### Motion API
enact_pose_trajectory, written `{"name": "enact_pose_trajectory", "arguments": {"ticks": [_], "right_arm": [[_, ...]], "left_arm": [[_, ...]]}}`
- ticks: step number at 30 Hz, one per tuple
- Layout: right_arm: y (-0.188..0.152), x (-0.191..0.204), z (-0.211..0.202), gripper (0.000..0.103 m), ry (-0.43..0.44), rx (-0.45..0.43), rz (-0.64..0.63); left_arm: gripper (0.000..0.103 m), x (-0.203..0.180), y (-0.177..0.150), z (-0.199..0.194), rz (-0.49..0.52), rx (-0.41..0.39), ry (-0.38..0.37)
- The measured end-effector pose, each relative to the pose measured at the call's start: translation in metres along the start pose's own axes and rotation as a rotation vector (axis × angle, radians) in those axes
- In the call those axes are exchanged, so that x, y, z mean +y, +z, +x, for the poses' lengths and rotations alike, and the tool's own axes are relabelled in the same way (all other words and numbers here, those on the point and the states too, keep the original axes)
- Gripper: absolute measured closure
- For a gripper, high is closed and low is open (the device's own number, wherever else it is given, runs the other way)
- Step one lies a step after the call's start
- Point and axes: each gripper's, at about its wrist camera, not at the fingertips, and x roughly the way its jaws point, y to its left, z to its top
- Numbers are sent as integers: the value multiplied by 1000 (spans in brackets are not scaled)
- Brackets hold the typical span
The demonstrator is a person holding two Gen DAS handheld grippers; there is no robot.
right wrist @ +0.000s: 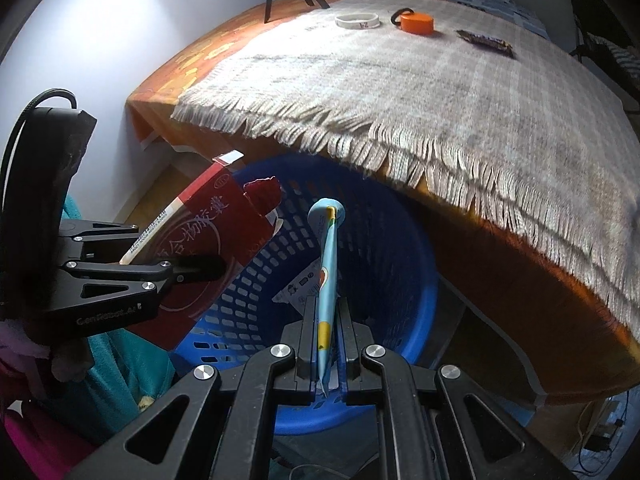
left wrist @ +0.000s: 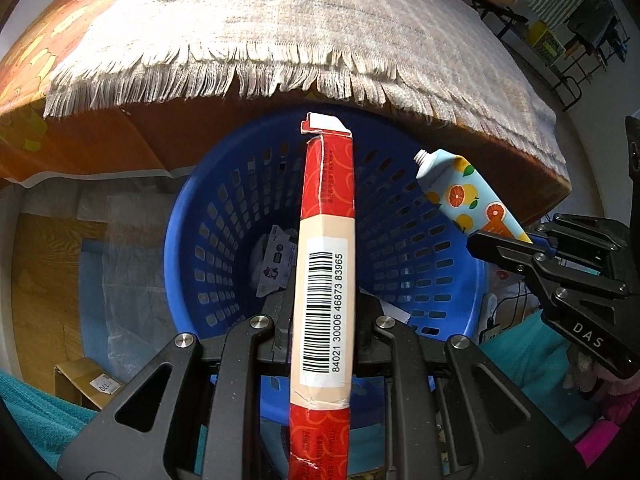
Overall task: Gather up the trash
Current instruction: 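Open both tools to drop the red box and blue tube into the basket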
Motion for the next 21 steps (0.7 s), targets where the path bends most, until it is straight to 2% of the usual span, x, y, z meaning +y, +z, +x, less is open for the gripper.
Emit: {"name": "enact_pose_trajectory", "arguments": {"ticks": [5, 7, 8, 11, 13, 14, 15, 16, 18, 20, 21], "right_arm": [[0, -3, 7, 96, 7, 13, 19], [0, -4, 10, 88, 11, 18, 28], [0, -5, 11, 80, 11, 19, 31], [0, -7, 14, 74, 10, 21, 42], [-1, -9, 16, 64, 7, 28, 48], [-1, -10, 17, 51, 3, 31, 53], [-1, -11, 18, 41, -2, 33, 57], [-2, -12, 18, 38, -6, 33, 60], [-4, -14, 19, 33, -13, 39, 65], [-5, -17, 21, 30, -21, 49, 74], [-6, -18, 22, 24, -25, 57, 81]], "left_arm": [[86, 0, 0, 6, 1, 12, 5], [86, -1, -1, 10, 2, 19, 8], [86, -3, -1, 12, 4, 22, 11], [83, -4, -1, 18, 11, 29, 24], [82, -6, 0, 21, 15, 32, 34], [80, -6, -1, 22, 17, 32, 37], [72, -6, -1, 24, 18, 32, 40], [62, -7, -1, 25, 19, 30, 44], [57, -7, -2, 26, 23, 24, 52], [57, -6, -3, 28, 24, 26, 56], [57, -7, -3, 31, 23, 27, 58]]}}
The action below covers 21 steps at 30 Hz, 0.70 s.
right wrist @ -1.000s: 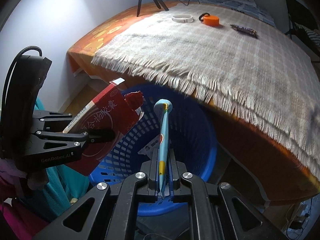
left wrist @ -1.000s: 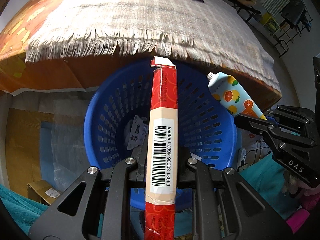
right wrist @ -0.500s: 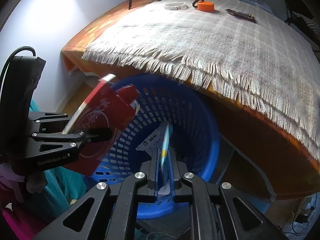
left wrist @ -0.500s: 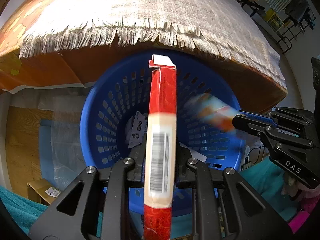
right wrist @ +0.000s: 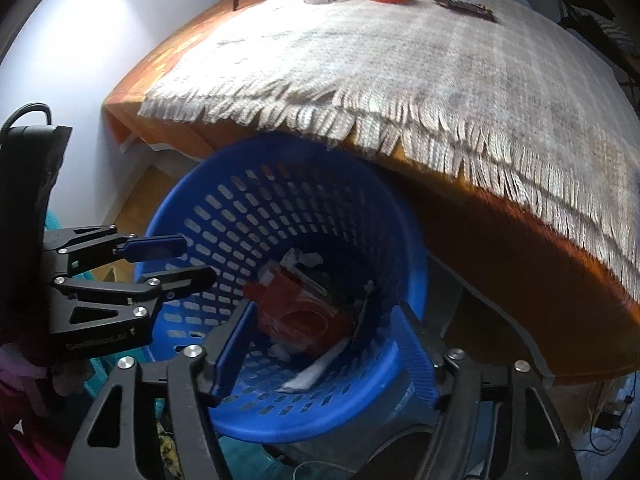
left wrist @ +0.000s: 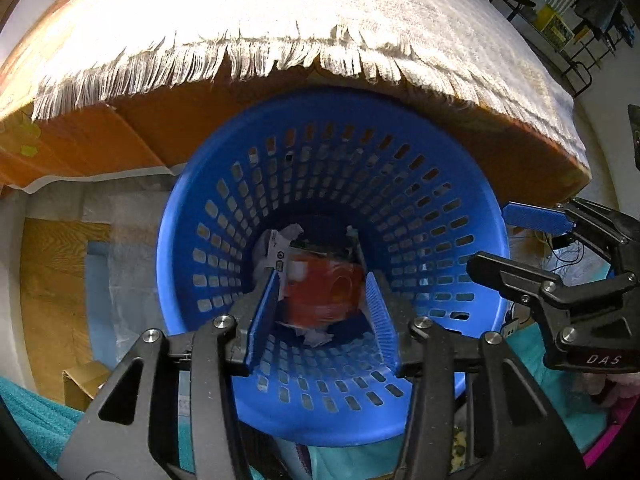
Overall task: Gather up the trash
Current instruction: 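Open both tools to drop the red box and blue tube into the basket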
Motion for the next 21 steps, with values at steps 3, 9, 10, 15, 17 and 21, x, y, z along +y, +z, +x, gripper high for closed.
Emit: {"name": "enact_pose_trajectory", "arguments": {"ticks": [3, 9, 10, 15, 17, 21], "right_arm": [[0, -2, 1, 18, -8, -1, 11], [2, -4, -3, 12, -38, -3, 20], [3, -4, -4, 12, -45, -2, 20], [6, -6, -8, 11, -111, -8, 21], [7, -7, -10, 11, -117, -7, 25], [8, -8, -15, 10, -145, -18, 30]], "left_arm": [[57, 0, -1, 2, -2, 1, 7], [45, 4, 1, -1, -3, -11, 12], [45, 5, 2, -1, -4, -13, 12], [45, 7, 3, -3, -4, -16, 15], [45, 6, 3, -3, -4, -18, 15], [45, 3, 6, -6, 4, -26, 19]]}}
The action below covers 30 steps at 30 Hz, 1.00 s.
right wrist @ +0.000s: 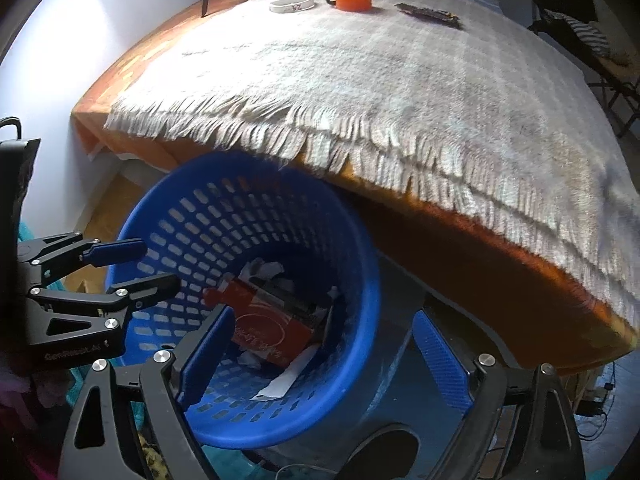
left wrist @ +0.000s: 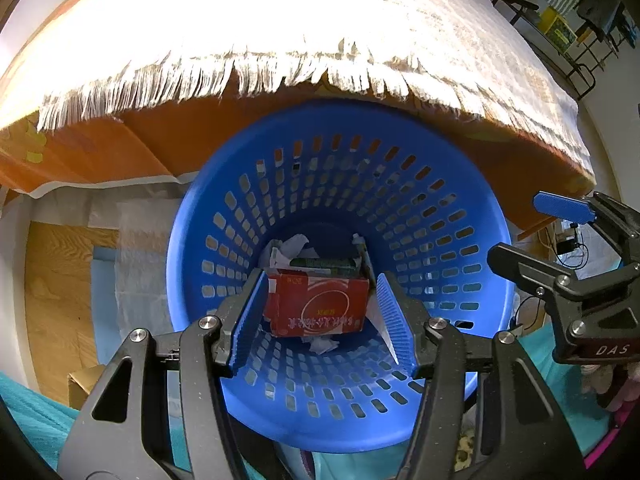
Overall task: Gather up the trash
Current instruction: 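Open both tools to drop the red box and blue tube into the basket, then move both tools back over the bed toward the candy bar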
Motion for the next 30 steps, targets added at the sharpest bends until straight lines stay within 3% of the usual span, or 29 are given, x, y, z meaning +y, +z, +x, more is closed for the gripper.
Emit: {"name": "enact_pose_trajectory", "arguments": {"ticks": [5, 18, 26, 30], "right_arm": [[3, -4, -5, 10, -43, -1, 11], [17, -21, -26, 10, -26, -29, 46], [32, -33, -40, 10, -3, -125, 15], [48, -45, -48, 10, -8, -165, 4]], "left_arm": [[45, -4, 3, -4, 14, -10, 2], [45, -2, 23, -21, 47, -45, 1], [44, 3, 50, -35, 67, -88, -13], [39, 10, 71, -43, 65, -118, -11]]}}
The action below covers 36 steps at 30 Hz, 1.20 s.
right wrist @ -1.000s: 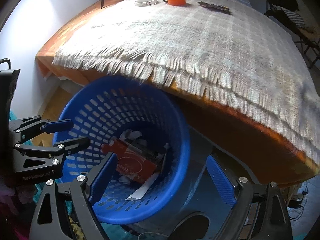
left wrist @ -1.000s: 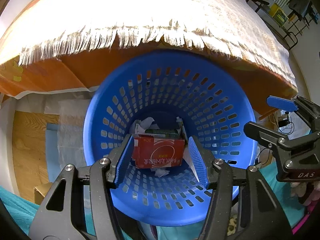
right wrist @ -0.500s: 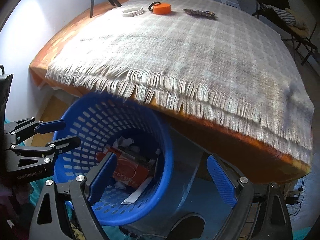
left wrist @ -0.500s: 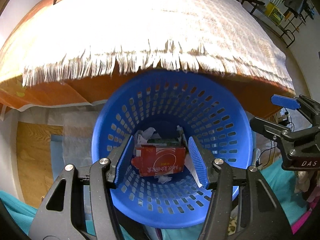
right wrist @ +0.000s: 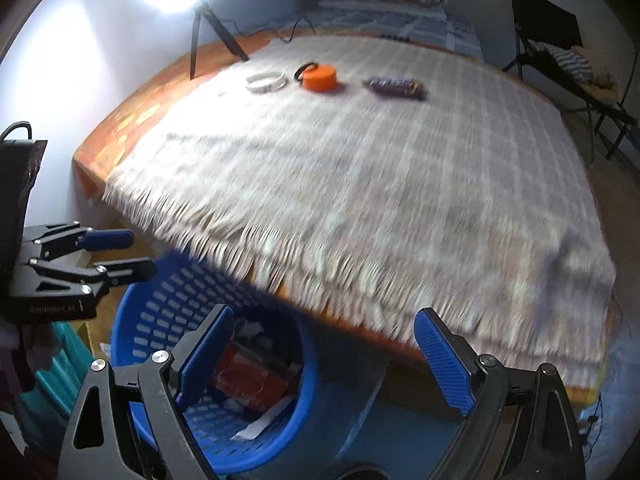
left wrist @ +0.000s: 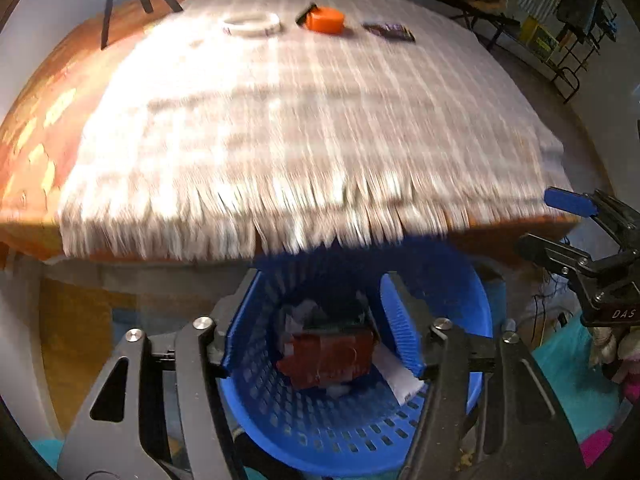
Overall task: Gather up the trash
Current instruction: 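Move both tools back over the bed toward the candy bar, then grasp the candy bar wrapper with the right tool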
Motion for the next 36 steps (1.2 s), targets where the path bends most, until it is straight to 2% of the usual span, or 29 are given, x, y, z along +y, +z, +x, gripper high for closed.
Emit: {"name": "enact_pose_trajectory", "arguments": {"ticks": [10, 14, 26, 28, 32, 34, 36], "right_arm": [[59, -32, 7, 10, -6, -31, 66], [88, -44, 12, 10, 22, -55, 98], [168, -79, 54, 14, 78, -69, 176], [177, -84, 64, 14, 85, -62, 185], [191, -88, 80, 15, 76, -46, 181], [198, -88, 88, 15, 68, -43, 166], [205, -86, 96, 15, 64, -38, 153]], "left_arm": [[39, 19, 75, -8, 7, -88, -13], [39, 21, 104, -8, 20, -120, -20], [39, 23, 187, 22, 14, -139, -83], [44, 25, 198, 28, 1, -141, -97], [46, 27, 216, 40, -9, -138, -112], [54, 28, 224, 47, -13, -130, -115], [54, 29, 232, 53, -18, -125, -117]]}}
